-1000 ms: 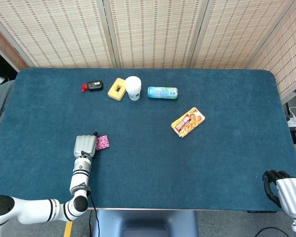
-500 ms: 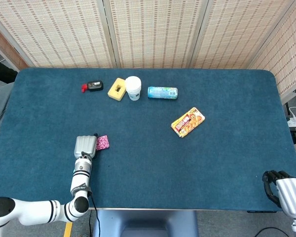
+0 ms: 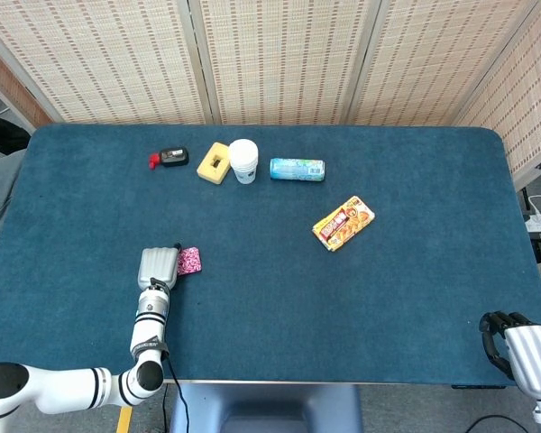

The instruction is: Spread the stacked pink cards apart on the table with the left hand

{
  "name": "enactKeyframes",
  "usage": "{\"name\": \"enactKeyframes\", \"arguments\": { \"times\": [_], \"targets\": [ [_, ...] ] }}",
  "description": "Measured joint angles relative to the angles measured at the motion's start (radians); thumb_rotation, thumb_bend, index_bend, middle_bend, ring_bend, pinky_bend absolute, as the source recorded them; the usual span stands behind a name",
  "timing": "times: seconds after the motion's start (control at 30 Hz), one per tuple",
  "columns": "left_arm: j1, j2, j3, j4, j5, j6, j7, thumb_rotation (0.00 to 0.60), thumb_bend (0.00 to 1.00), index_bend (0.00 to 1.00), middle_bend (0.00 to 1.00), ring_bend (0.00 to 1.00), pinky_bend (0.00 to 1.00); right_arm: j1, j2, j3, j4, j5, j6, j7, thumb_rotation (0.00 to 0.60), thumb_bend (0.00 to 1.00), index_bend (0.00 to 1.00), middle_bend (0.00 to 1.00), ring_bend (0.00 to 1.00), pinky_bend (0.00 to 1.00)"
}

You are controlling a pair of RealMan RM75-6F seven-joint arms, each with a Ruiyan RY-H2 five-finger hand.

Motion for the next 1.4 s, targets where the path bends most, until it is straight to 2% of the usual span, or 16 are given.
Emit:
{"name": "enactKeyframes", "arguments": {
  "times": [0.2,0.5,0.77,1.03,1.4],
  "targets": [
    [0.013,0.013,0.001,-0.016,0.033,0.004,-0.012,0.600,0.36,0.51,1.00,1.00,1.00,0.001,0.000,0.000,-0.001,0.001,-0.002,-0.002,0.600,0.47,0.66,0.57,0.57,0.84],
    [0.040,0.076,0.014,-0.090,0.058,0.014,-0.011,0.600,0.36,0.52,1.00,1.00,1.00,0.001,-0.002,0.001,-0.002,0.004,-0.004,-0.008,0.600,0.47,0.66,0.57,0.57,0.84],
    [0.089,0.179,0.057,-0.143,0.131,0.015,-0.052,0.600,0.36,0.52,1.00,1.00,1.00,0.001,0.000,0.000,-0.004,0.004,-0.005,-0.007,0.600,0.47,0.66,0.57,0.57,0.84],
    [0.160,0.275,0.107,-0.140,0.223,-0.008,-0.152,0.600,0.36,0.52,1.00,1.00,1.00,0.002,-0.002,0.000,-0.005,0.006,-0.008,-0.011,0.600,0.47,0.66,0.57,0.57,0.84],
    [0.208,0.278,0.134,-0.063,0.272,-0.045,-0.219,0.600,0.35,0.36,1.00,1.00,1.00,0.001,0.001,0.001,-0.008,0.007,-0.005,-0.006,0.600,0.47,0.66,0.57,0.57,0.84]
  ]
}}
